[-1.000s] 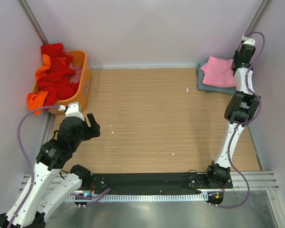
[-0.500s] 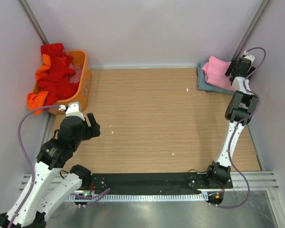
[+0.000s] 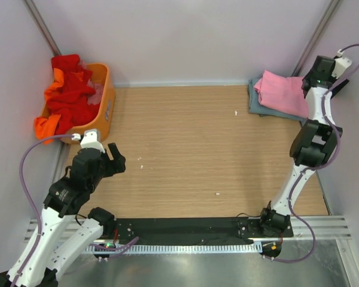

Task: Fold and stack the t-shirts
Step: Neatly place the folded tshirt to the corner, then reset both grippers

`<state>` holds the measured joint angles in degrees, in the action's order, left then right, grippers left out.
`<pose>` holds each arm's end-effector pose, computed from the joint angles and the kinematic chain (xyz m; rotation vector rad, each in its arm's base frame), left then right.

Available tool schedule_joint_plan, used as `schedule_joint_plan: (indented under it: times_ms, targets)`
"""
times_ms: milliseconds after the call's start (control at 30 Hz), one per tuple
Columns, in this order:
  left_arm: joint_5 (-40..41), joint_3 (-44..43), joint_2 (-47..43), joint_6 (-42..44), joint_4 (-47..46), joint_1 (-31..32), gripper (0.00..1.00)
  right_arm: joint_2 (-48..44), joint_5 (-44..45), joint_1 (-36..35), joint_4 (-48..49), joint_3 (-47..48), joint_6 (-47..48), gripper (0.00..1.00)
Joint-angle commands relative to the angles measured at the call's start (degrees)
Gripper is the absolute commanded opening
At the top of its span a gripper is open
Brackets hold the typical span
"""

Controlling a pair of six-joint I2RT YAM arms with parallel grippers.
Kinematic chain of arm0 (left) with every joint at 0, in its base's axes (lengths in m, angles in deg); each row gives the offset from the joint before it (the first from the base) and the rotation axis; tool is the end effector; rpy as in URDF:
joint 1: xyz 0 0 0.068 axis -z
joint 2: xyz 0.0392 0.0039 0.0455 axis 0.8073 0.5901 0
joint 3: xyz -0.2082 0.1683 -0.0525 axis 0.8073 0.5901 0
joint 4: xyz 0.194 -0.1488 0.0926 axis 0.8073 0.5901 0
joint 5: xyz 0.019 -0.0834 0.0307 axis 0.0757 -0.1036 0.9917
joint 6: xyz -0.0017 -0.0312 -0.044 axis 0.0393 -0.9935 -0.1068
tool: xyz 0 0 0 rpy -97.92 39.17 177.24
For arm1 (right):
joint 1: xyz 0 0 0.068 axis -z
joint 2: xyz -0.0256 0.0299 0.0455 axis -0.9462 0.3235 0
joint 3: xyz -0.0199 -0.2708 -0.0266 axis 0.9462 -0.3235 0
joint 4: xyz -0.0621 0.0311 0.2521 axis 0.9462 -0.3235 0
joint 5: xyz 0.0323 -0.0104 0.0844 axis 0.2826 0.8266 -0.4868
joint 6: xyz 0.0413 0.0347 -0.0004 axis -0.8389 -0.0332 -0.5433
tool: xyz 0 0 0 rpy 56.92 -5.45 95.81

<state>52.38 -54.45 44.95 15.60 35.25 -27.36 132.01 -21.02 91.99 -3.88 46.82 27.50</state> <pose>0.1001 -0.0370 0.3303 -0.2694 2.1073 -0.2441 0.4797 -0.2022 0.2889 0.9258 1.8230 -0.6173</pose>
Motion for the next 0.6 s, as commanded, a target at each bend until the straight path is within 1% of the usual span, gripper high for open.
schedule_joint_plan:
  times_ms: [0, 67, 100, 167, 200, 233, 267, 300, 333, 367, 400, 433, 467, 500, 533, 567]
  targets:
    - [-0.86, 0.12, -0.25, 0.97, -2.4, -0.46, 0.78, -12.75, 0.47, 0.86, -2.74, -5.6, -6.99, 0.97]
    - [-0.59, 0.12, -0.16, 0.97, -2.4, -0.46, 0.78, -17.66, -1.78, -2.21, -1.08, -10.89, -8.41, 0.97]
    - [-0.51, 0.03, -0.08, 0.88, -2.23, -0.46, 0.78, -19.08, -4.05, -5.8, 0.15, -16.22, -7.54, 0.97]
    - [0.37, 0.03, 0.1, 0.62, -1.96, -0.46, 0.79, -22.77, -3.19, -10.03, 2.08, -20.74, -7.97, 0.97]
    - [0.46, 0.03, -0.07, 0.44, -1.79, -0.46, 0.79, -23.83, -5.02, -13.27, 2.62, -24.41, -8.06, 0.97]
    - [0.72, 0.12, -0.25, 0.44, -1.87, -0.46, 0.8, -24.71, -8.52, -14.61, 2.88, -26.02, -9.46, 0.97]
    - [0.99, 0.12, -0.25, 0.35, -1.88, -0.46, 0.8, -25.77, -9.86, -15.93, 1.93, -27.51, -11.04, 0.96]
    - [1.08, 0.2, -0.16, 0.35, -2.05, -0.46, 0.81, -28.73, -11.87, -17.59, 2.18, -31.62, -11.83, 0.96]
    - [0.99, 0.2, -0.16, 0.44, -1.96, -0.46, 0.83, -30.59, -13.37, -20.83, 2.88, -34.18, -12.36, 0.95]
    - [0.81, -0.06, 0.1, 0.7, -1.96, -0.46, 0.85, -32.96, -12.78, -24.17, 3.58, -36.73, -12.81, 0.95]
    - [0.47, -0.23, 0.01, 0.79, -1.88, -0.46, 0.87, -34.98, -12.6, -26.64, 4.11, -41.8, -12.72, 0.95]
    - [0.37, -0.5, -0.07, 0.88, -1.7, -0.46, 0.95, -39.53, -11.38, -32.58, 4.55, -44.29, -12.2, 0.95]
    - [0.37, -0.41, -0.6, 0.97, -1.79, -0.46, 0.98, -41.58, -10.23, -35.68, 4.12, -46.4, -12.11, 0.95]
    - [0.46, -0.41, -1.12, 1.23, -1.79, -0.46, 1.0, -43.51, -9.35, -38.67, 3.25, -49.99, -12.02, 0.95]
    - [0.29, -0.32, -1.65, 1.67, -2.22, -0.46, 1.0, -47.62, -8.3, -45.23, 1.59, -51.77, -11.93, 0.95]
    - [0.11, 0.2, -2.79, 2.28, -2.49, -0.46, 1.0, -49.49, -5.24, -47.99, 0.61, -55.44, -13.15, 0.95]
